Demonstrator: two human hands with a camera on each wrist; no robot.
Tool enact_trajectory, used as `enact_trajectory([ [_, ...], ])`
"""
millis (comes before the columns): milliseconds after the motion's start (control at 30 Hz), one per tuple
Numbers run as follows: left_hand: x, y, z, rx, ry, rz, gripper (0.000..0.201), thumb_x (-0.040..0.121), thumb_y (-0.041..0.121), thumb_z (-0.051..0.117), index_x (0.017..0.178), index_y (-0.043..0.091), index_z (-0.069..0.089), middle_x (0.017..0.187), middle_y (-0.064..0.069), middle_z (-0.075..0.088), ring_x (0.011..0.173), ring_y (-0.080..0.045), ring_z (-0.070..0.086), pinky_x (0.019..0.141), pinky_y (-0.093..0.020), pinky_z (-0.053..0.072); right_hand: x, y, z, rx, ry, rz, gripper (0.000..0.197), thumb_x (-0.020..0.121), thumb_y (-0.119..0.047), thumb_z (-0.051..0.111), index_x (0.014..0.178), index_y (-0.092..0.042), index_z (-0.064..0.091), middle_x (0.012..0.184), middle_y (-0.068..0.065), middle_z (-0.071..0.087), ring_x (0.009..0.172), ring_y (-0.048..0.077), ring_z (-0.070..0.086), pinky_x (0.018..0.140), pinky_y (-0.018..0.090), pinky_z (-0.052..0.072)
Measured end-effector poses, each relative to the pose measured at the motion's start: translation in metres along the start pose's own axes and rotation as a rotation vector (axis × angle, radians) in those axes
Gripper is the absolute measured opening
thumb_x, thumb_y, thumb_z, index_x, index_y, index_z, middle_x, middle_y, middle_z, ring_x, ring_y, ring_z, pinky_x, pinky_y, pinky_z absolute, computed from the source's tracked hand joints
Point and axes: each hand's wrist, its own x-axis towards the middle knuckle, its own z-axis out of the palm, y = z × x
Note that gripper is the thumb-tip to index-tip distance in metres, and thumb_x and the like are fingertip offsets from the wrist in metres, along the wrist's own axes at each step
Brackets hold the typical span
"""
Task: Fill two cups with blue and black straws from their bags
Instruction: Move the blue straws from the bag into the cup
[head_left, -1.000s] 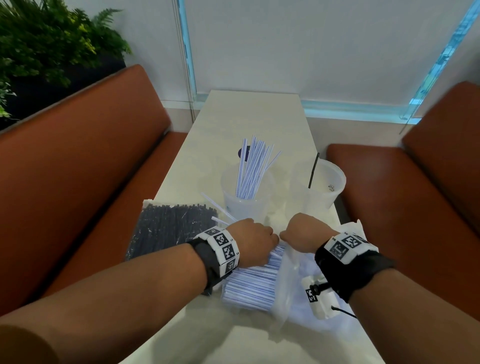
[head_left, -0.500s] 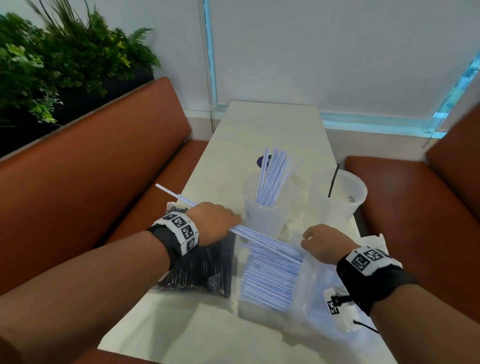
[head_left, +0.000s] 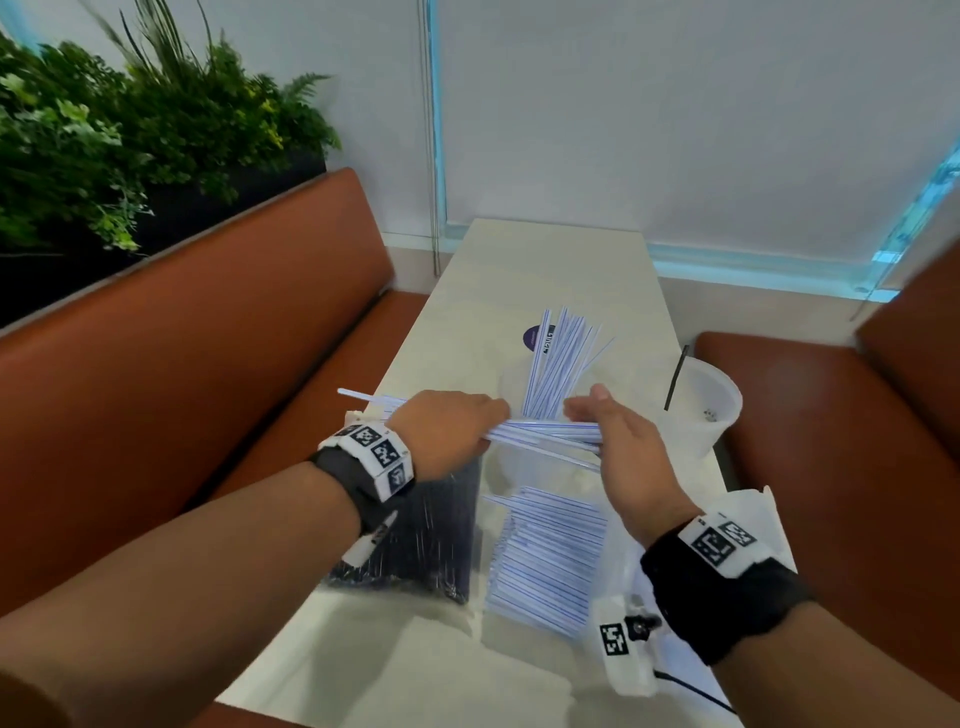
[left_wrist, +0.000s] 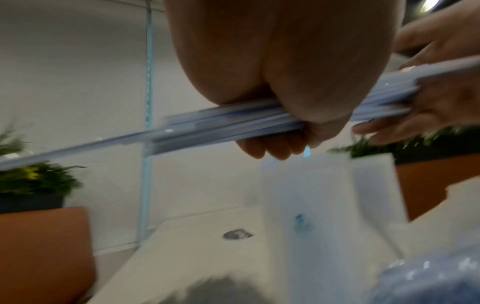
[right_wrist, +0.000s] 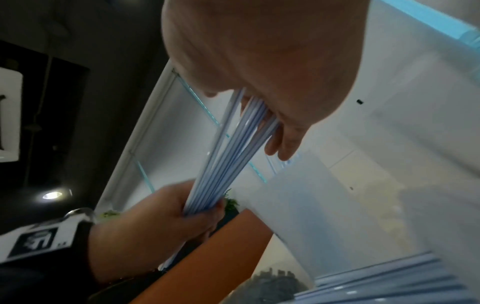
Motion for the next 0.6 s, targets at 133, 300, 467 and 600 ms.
enact_trajectory([
  [133, 0.021, 0.030, -0.010, 0.032, 0.090, 0.013, 0.024, 0.093, 0.026, 0.053, 0.116, 0.020, 0.048, 0.097, -0.003, 0.062, 0.077, -0.029, 0.061, 0.058, -0.035, 0.043, 0.009, -0.010, -0.013, 0.040, 0.307, -0.080, 0.040, 0.101, -0.038, 0.046, 0.077, -0.023, 0.075, 0.083, -0.010, 0.075, 0.081, -0.005, 0.066, 0.076, 0.013, 0.042],
  [300, 0.041, 0.069, -0.016, -0.023, 0.146, -0.003, 0.021, 0.092, 0.028, 0.060, 0.109, 0.017, 0.053, 0.089, -0.001, 0.063, 0.073, -0.028, 0.064, 0.052, -0.030, 0.030, 0.006, -0.014, -0.003, -0.012, 0.175, -0.002, 0.047, 0.103, -0.039, 0.044, 0.078, -0.020, 0.079, 0.080, -0.007, 0.077, 0.079, 0.007, 0.072, 0.078, 0.027, 0.054],
  [467, 0.038, 0.059, -0.050, -0.386, 0.266, -0.115, 0.018, 0.102, 0.039, 0.054, 0.113, 0.024, 0.055, 0.080, 0.011, 0.053, 0.069, -0.015, 0.058, 0.057, -0.027, 0.035, 0.015, -0.014, -0.029, 0.493, 0.213, 0.263, 0.058, 0.104, -0.055, 0.036, 0.100, -0.010, 0.074, 0.099, 0.006, 0.078, 0.096, 0.017, 0.073, 0.083, 0.032, 0.054],
  [600, 0.037, 0.064, -0.111, -1.265, 0.703, -0.039, 0.006, 0.097, 0.021, 0.064, 0.094, 0.019, 0.060, 0.073, 0.006, 0.065, 0.067, -0.011, 0.065, 0.064, -0.022, 0.053, 0.012, -0.008, -0.023, 0.577, 0.122, 0.463, 0.061, 0.102, -0.058, 0.040, 0.114, -0.005, 0.068, 0.106, 0.013, 0.076, 0.103, 0.027, 0.072, 0.088, 0.039, 0.055],
])
